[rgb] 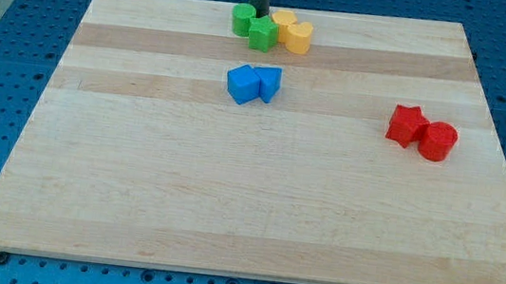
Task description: Push the yellow hexagon along with yellow heart down
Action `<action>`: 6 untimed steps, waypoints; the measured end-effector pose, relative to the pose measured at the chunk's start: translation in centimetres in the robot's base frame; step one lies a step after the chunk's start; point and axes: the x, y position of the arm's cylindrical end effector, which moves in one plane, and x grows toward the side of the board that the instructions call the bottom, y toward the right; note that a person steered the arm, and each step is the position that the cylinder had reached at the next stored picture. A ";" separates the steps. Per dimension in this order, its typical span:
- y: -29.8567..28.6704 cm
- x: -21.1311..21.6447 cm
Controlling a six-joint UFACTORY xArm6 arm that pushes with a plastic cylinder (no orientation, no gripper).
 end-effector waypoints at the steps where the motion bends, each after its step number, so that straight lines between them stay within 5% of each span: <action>1: 0.5 0.8; 6: 10.0 5.5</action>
